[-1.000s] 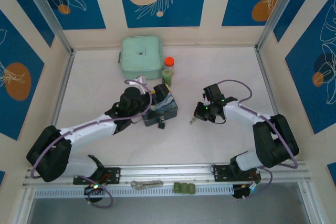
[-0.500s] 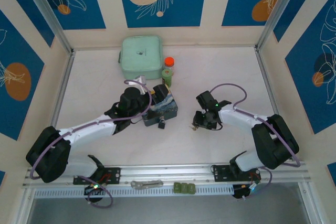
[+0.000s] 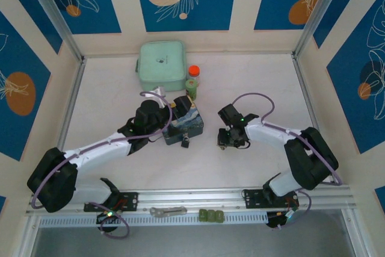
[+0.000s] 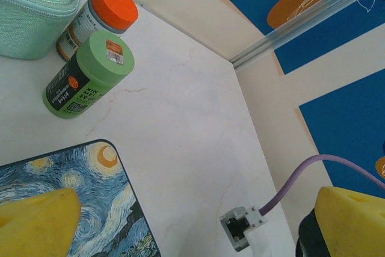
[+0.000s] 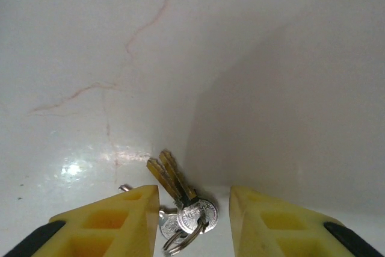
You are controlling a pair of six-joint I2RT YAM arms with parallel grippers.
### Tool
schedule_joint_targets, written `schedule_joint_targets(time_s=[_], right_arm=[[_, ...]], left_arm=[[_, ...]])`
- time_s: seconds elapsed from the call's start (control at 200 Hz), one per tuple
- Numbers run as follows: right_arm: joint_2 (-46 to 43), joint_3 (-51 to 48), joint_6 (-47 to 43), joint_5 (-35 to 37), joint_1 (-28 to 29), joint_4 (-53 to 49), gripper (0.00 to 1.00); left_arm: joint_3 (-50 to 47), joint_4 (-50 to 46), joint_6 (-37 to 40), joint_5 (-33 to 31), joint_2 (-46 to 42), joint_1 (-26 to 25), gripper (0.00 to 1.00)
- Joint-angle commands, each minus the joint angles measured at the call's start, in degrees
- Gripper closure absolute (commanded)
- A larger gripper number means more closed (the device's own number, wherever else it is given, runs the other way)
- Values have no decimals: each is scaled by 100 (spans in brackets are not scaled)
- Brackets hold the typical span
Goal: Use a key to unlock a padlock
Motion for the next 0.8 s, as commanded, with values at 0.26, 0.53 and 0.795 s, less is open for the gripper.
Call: schedule_joint_targets(time_s=[0.26, 0.53, 0.795], right_arm=[[250, -72, 161, -26, 274, -345, 69], [600, 111, 374, 302, 691, -649, 76], [958, 138, 628, 418, 1163, -865, 66]], left_arm=[[73, -53, 147, -155, -157, -12, 0], [154, -122, 203, -163, -195, -12, 0], [226, -184, 285, -216, -195, -3, 0]])
